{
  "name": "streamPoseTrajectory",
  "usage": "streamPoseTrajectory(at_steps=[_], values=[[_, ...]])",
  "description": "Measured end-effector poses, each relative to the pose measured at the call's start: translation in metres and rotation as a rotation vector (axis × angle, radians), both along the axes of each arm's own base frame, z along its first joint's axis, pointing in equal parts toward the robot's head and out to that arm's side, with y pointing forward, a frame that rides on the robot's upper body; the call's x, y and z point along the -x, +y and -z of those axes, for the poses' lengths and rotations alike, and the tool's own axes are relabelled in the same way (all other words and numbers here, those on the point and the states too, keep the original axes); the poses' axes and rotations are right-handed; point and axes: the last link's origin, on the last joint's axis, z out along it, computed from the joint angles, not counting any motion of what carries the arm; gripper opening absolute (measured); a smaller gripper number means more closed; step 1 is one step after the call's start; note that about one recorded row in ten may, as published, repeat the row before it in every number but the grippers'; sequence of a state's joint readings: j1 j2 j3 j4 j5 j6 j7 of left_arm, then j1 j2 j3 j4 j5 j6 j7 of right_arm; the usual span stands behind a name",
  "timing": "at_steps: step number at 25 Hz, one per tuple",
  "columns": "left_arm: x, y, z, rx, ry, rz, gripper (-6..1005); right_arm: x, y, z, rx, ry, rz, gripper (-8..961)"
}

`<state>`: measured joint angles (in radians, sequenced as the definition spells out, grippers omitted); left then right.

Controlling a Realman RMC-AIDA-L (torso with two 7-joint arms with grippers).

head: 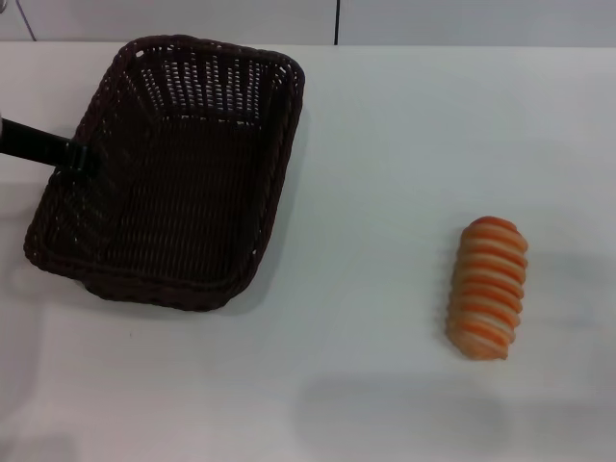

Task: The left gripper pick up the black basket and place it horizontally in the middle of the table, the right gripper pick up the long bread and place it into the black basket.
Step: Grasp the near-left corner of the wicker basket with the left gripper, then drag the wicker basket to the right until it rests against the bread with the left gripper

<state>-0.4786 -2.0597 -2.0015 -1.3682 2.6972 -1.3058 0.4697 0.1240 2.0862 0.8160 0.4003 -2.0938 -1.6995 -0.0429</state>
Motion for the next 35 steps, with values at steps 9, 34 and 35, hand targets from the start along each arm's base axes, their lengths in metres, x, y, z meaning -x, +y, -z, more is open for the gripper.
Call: streamPoseTrajectory(at_steps=[9, 34, 35], values=[[-0.009, 0.002, -0.010, 0.008, 0.003, 0.083, 212, -0.001, -0.001, 0.000, 0.000, 0.000, 0.003, 770], [-0.098, -0.019, -0.042, 0.567, -0.182, 0.744, 222, -0.003, -0.007, -0.001, -0.010, 0.001, 0.013, 771], [-0.101, -0.020, -0.040, 0.598, -0.196, 0.756, 225, -0.004, -0.009, -0.001, -0.012, 0.001, 0.016, 771]])
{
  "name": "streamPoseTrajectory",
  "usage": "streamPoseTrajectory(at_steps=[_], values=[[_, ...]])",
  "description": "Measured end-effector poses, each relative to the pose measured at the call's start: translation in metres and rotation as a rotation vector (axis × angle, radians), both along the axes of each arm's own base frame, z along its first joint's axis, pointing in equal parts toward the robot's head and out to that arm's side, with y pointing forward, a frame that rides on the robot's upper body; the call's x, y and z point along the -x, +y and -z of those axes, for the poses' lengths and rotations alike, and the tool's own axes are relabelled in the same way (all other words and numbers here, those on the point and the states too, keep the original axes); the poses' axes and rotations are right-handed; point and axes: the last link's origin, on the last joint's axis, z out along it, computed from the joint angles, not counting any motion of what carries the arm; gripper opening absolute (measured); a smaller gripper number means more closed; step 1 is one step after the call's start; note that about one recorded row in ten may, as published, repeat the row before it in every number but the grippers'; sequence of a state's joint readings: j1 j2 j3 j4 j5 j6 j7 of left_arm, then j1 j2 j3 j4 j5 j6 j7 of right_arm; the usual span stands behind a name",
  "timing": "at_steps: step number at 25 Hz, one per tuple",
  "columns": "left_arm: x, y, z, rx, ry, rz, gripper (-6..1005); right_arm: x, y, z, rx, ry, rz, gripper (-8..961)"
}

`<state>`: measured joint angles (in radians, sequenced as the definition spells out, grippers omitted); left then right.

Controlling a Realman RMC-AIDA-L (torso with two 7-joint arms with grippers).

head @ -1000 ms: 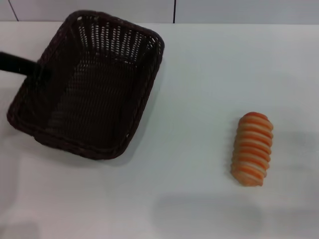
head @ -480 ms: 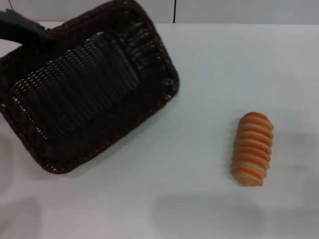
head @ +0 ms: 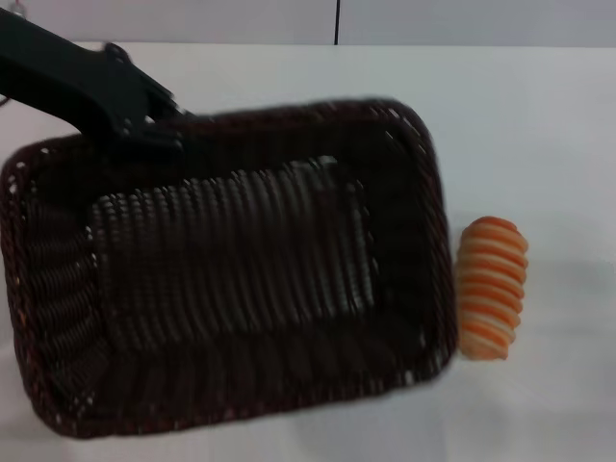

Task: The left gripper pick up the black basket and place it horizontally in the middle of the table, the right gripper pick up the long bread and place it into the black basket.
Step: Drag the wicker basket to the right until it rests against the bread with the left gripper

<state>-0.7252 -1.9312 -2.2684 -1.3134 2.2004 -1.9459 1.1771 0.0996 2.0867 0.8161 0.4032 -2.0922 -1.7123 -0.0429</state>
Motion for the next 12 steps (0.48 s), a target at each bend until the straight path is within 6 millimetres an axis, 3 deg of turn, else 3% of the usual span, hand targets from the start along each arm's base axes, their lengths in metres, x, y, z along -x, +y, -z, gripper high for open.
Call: streamPoseTrajectory(at_steps=[3, 12], values=[[-0.009, -0.002, 0.018, 0.122, -0.034, 0.022, 234, -0.001, -0.002, 0.000, -0.001, 0.000, 0.005, 771], [-0.011, 0.000, 0.046, 0.159, -0.062, 0.019, 259, -0.001, -0.007, 0.000, -0.005, -0.002, 0.003, 770]])
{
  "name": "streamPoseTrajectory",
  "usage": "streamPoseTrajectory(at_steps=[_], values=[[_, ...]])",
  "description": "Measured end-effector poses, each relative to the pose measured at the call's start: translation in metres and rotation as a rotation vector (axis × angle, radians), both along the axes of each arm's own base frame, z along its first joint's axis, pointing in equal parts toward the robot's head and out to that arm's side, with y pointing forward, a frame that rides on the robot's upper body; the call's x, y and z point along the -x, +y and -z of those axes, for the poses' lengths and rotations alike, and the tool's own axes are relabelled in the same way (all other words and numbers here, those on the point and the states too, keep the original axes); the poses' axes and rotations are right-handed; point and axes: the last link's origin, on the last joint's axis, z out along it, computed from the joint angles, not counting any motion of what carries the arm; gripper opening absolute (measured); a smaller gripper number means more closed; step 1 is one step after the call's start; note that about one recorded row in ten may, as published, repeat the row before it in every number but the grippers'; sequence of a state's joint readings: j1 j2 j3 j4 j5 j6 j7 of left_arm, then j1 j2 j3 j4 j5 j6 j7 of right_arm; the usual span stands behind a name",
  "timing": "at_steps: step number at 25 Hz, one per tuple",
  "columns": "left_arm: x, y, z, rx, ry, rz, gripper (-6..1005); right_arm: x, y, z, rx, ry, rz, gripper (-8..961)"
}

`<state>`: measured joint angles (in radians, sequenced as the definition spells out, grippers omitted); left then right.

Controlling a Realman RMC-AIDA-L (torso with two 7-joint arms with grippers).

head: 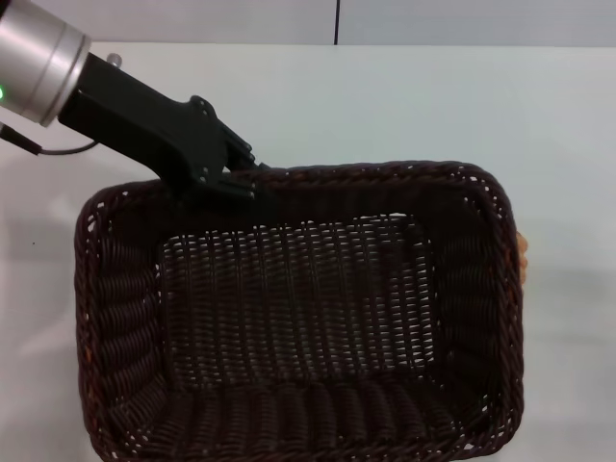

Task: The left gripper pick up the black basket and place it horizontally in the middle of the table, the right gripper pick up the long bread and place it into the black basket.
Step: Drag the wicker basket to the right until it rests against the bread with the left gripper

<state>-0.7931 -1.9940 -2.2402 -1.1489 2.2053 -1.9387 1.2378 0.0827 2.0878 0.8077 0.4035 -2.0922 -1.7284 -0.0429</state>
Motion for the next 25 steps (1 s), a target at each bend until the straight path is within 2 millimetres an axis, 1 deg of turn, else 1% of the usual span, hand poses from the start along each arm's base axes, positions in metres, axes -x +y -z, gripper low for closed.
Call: streamPoseTrajectory(at_steps=[4, 5, 6, 9, 17, 19, 22, 23, 25], values=[[0.006, 0.002, 0.008, -0.002, 0.016, -0.017, 271, 0.001, -0.002, 0.000, -0.005, -0.001, -0.005, 770], [0.013, 0.003, 0.016, 0.007, 0.049, -0.026, 273, 0.001, -0.003, 0.000, -0.006, -0.002, -0.006, 770], [0.016, 0.003, 0.019, 0.011, 0.063, -0.022, 276, 0.001, -0.004, 0.000, -0.008, -0.002, -0.006, 770], [0.020, 0.001, 0.022, 0.021, 0.069, 0.003, 285, 0.001, -0.006, 0.000, -0.010, -0.004, -0.013, 770], [0.018, 0.000, 0.024, 0.022, 0.059, 0.028, 307, 0.002, -0.008, 0.000, -0.014, -0.005, -0.015, 771], [0.015, 0.001, 0.024, -0.004, 0.049, 0.042, 313, 0.001, -0.009, 0.000, -0.013, -0.005, -0.014, 770], [0.013, 0.006, 0.020, -0.050, 0.025, 0.040, 449, 0.001, -0.009, 0.000, -0.013, -0.005, -0.012, 770], [0.012, 0.011, 0.016, -0.103, -0.001, 0.031, 494, 0.001, -0.009, 0.000, -0.013, -0.005, -0.012, 771], [0.011, 0.014, 0.012, -0.136, -0.018, 0.023, 586, 0.001, -0.010, 0.000, -0.010, -0.003, -0.013, 771]])
